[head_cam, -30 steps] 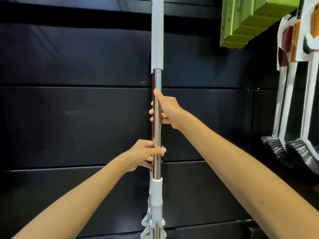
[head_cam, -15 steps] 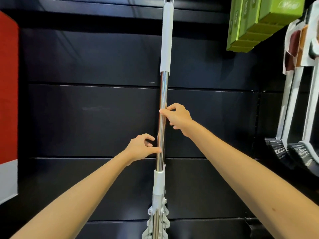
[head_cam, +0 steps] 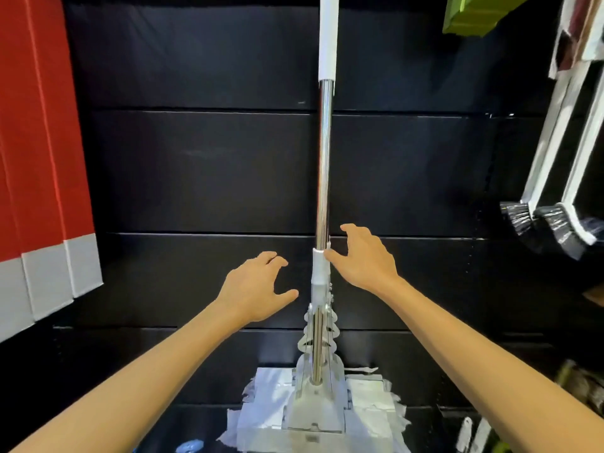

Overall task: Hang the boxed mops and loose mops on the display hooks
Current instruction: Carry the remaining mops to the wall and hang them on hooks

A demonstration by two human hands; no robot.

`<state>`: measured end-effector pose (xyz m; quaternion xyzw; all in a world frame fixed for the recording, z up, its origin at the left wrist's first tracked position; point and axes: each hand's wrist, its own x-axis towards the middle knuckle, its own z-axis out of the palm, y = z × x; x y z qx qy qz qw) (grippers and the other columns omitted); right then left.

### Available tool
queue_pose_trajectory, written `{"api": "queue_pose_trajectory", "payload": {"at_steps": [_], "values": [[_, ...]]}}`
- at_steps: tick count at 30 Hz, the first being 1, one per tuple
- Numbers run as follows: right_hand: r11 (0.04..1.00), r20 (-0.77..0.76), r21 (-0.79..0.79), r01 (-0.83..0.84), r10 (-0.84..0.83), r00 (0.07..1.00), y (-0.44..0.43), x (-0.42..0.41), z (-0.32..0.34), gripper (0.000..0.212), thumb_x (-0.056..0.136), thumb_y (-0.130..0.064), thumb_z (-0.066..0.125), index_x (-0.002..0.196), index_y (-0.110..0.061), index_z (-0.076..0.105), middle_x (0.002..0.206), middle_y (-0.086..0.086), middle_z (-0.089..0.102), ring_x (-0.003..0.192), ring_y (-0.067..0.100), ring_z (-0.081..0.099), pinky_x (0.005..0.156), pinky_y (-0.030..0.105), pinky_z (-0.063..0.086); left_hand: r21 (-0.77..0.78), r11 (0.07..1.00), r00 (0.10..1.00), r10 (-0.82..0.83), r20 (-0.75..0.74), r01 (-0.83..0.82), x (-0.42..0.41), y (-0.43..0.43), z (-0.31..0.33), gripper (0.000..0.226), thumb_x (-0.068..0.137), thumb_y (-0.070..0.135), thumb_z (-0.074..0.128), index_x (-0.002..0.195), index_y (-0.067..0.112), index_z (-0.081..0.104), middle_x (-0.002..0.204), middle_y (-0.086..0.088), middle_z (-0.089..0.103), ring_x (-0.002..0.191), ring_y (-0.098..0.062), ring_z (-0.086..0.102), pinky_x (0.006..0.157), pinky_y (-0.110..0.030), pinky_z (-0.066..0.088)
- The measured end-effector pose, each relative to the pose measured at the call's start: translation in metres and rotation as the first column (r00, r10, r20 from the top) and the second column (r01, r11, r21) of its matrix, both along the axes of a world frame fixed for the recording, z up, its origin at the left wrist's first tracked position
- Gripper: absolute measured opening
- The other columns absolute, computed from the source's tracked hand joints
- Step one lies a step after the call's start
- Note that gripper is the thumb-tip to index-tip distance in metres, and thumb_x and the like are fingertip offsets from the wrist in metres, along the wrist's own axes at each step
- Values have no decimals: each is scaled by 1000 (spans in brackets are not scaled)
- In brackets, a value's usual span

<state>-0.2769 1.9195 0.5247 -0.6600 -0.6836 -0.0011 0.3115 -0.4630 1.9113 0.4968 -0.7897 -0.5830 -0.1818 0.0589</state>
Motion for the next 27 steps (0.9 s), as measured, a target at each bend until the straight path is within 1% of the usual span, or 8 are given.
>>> {"api": "queue_pose_trajectory", "payload": {"at_steps": [6, 9, 11, 15, 18, 21, 24, 27], "values": [[995, 36, -31, 98, -97, 995, -96, 0, -71, 66, 91, -48, 53, 146, -18, 31, 151, 5, 37, 135, 27, 38, 103, 42, 40, 9, 992, 989, -129, -68, 130, -31, -56, -67, 69, 86, 61, 48, 144, 25, 34, 152, -2, 35, 134, -22, 41, 107, -38, 36], [983, 38, -50, 177, -175, 984, -154, -8, -112, 67, 92, -45, 53, 147, -15, 29, 150, 6, 37, 137, 27, 34, 106, 40, 36, -20, 977, 971, -215, -102, 214, -51, -88, -108, 82, 78, 71, 32, 141, 20, 42, 146, -8, 44, 130, -27, 45, 104, -41, 39], [969, 23, -71, 236, -235, 972, -193, -19, -141, 66, 93, -42, 54, 147, -13, 29, 150, 8, 38, 137, 27, 33, 108, 37, 33, -61, 955, 949, -294, -117, 289, -60, -108, -131, 88, 71, 71, 26, 137, 17, 47, 142, -11, 48, 128, -31, 48, 102, -45, 41], [930, -4, -144, 337, -341, 940, -276, -48, -195, 63, 93, -40, 54, 146, -13, 32, 146, 8, 42, 135, 25, 36, 104, 33, 33, -116, 895, 884, -444, -146, 431, -74, -151, -177, 79, 74, 67, 34, 133, 17, 50, 137, -13, 52, 122, -35, 51, 98, -50, 43], [878, -11, -226, 422, -436, 900, -345, -66, -227, 61, 92, -41, 55, 144, -15, 35, 143, 7, 46, 133, 24, 39, 104, 33, 35, -180, 832, 828, -547, -121, 524, -78, -194, -204, 78, 76, 67, 36, 135, 17, 47, 137, -14, 51, 122, -35, 50, 98, -52, 43], [813, 29, -265, 518, -530, 847, -414, -81, -249, 59, 93, -39, 55, 143, -14, 37, 141, 7, 48, 131, 25, 41, 102, 32, 35, -233, 767, 775, -627, -78, 598, -77, -239, -224, 80, 78, 68, 34, 137, 16, 47, 135, -13, 52, 121, -33, 51, 98, -50, 44], [722, 38, -306, 621, -642, 766, -482, -97, -261, 59, 92, -39, 56, 142, -13, 38, 139, 7, 48, 128, 26, 42, 100, 35, 38, -267, 700, 720, -693, -34, 662, -68, -282, -238, 82, 76, 69, 31, 137, 16, 47, 137, -13, 51, 124, -32, 50, 100, -53, 42], [632, 36, -315, 708, -737, 674, -554, -107, -273, 58, 90, -37, 58, 140, -11, 42, 136, 9, 51, 127, 28, 46, 100, 38, 41, -289, 630, 654, -756, -15, 721, -52, -332, -247, 83, 75, 69, 27, 137, 17, 47, 139, -11, 50, 128, -30, 46, 104, -51, 39]]}}
